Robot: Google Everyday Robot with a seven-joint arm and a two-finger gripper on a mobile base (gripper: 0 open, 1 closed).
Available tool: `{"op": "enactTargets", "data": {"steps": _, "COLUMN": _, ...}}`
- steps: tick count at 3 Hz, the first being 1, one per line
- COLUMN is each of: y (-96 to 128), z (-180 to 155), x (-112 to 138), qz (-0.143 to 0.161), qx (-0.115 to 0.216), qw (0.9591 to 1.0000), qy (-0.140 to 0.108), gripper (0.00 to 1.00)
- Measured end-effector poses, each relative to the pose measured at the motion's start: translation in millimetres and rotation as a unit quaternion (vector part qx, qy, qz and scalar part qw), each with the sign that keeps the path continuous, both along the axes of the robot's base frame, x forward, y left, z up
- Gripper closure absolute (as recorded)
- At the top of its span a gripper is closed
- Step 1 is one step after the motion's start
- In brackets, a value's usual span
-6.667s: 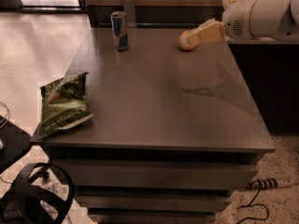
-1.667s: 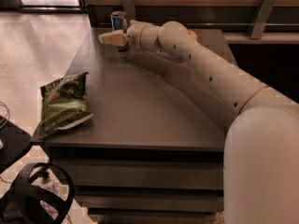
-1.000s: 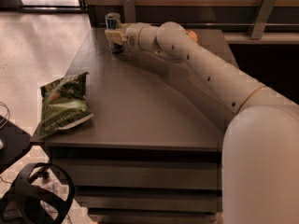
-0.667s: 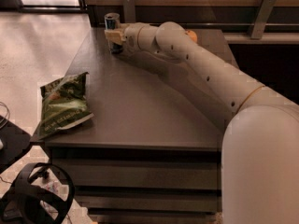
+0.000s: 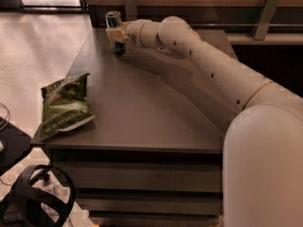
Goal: Knock redbull can over
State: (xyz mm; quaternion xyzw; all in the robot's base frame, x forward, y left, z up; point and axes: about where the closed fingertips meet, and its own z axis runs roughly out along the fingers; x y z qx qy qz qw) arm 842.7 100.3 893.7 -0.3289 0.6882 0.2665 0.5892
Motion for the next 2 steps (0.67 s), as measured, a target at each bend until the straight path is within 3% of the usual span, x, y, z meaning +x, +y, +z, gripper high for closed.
{"op": "enactTargets", "data": {"steps": 2, "y": -34.0, "z": 29.3, "x": -15.3, "qz": -0.009, "qx": -0.095, "qw": 0.9953, "qy": 0.018, "gripper": 1.0}}
